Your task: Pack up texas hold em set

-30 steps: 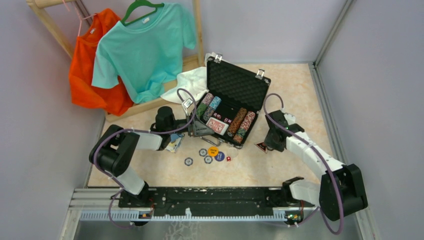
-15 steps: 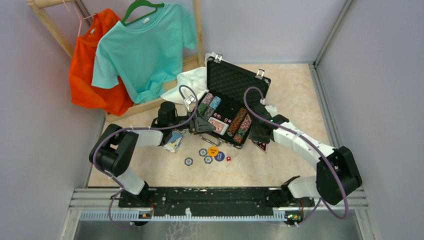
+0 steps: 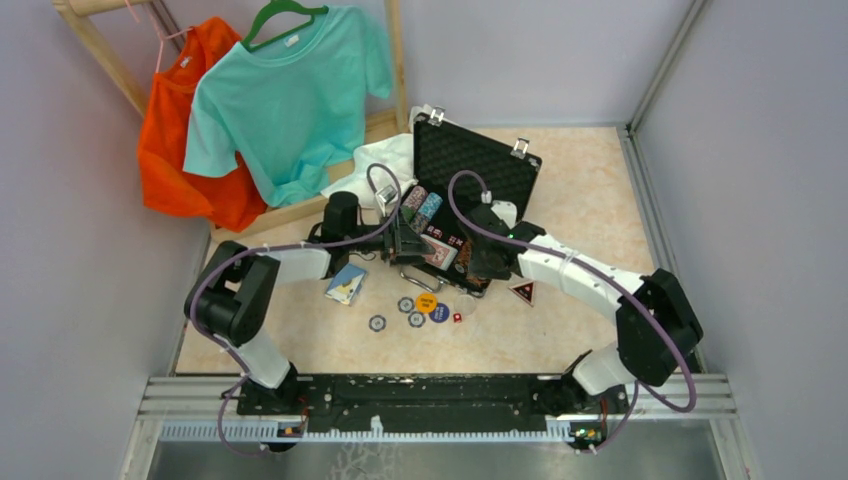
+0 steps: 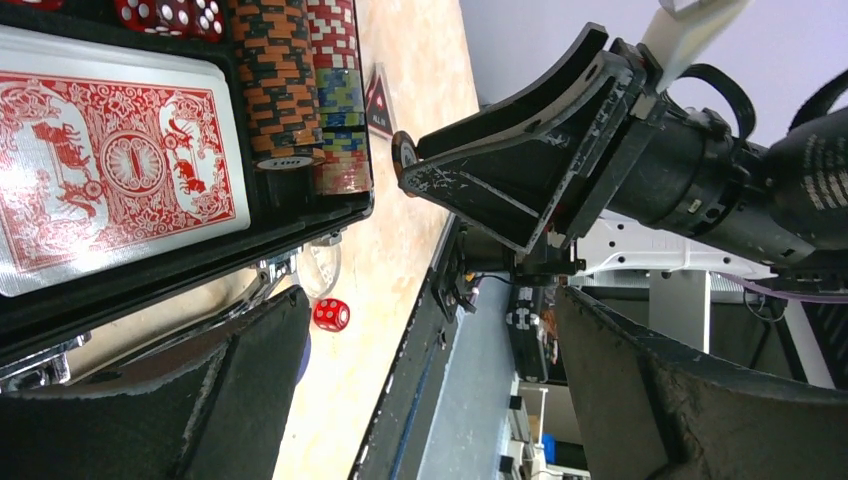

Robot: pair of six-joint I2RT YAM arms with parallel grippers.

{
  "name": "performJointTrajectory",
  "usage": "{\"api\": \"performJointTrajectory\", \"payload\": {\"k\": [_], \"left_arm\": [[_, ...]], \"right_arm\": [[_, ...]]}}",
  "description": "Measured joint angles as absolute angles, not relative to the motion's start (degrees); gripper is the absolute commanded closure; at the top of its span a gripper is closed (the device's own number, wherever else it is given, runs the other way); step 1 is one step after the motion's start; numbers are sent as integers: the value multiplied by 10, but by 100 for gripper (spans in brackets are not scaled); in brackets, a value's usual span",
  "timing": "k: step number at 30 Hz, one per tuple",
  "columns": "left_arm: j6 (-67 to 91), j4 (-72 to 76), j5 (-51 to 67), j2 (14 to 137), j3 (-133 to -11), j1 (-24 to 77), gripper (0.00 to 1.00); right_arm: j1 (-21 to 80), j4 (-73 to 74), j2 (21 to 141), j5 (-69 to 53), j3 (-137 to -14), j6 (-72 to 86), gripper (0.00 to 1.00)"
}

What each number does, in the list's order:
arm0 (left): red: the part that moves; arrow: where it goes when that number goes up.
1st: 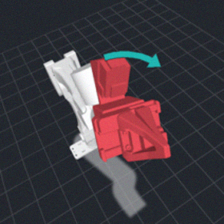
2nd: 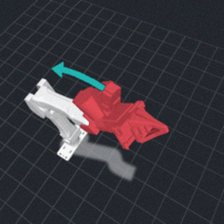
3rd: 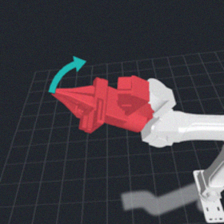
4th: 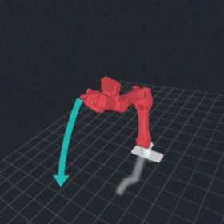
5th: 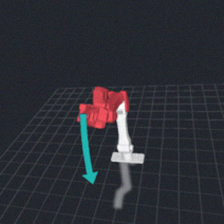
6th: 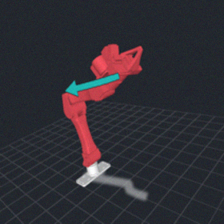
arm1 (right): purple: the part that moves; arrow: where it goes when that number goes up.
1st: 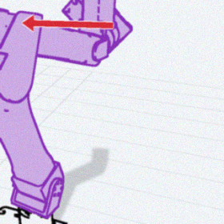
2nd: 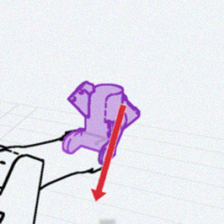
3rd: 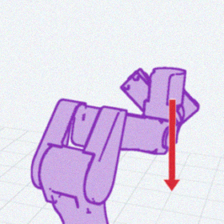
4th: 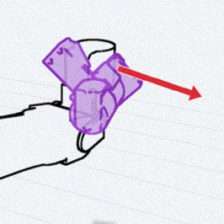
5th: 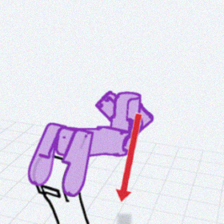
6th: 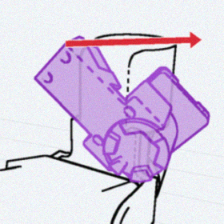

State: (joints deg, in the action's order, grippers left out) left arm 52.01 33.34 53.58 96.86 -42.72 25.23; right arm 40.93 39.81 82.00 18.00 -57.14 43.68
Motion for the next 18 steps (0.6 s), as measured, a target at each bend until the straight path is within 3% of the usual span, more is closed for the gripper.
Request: {"api": "performJointTrajectory", "payload": {"k": [18], "left_arm": [[621,371,612,1042,-439,254,12]], "right_arm": [[467,374,853,181,-605,417,60]]}}
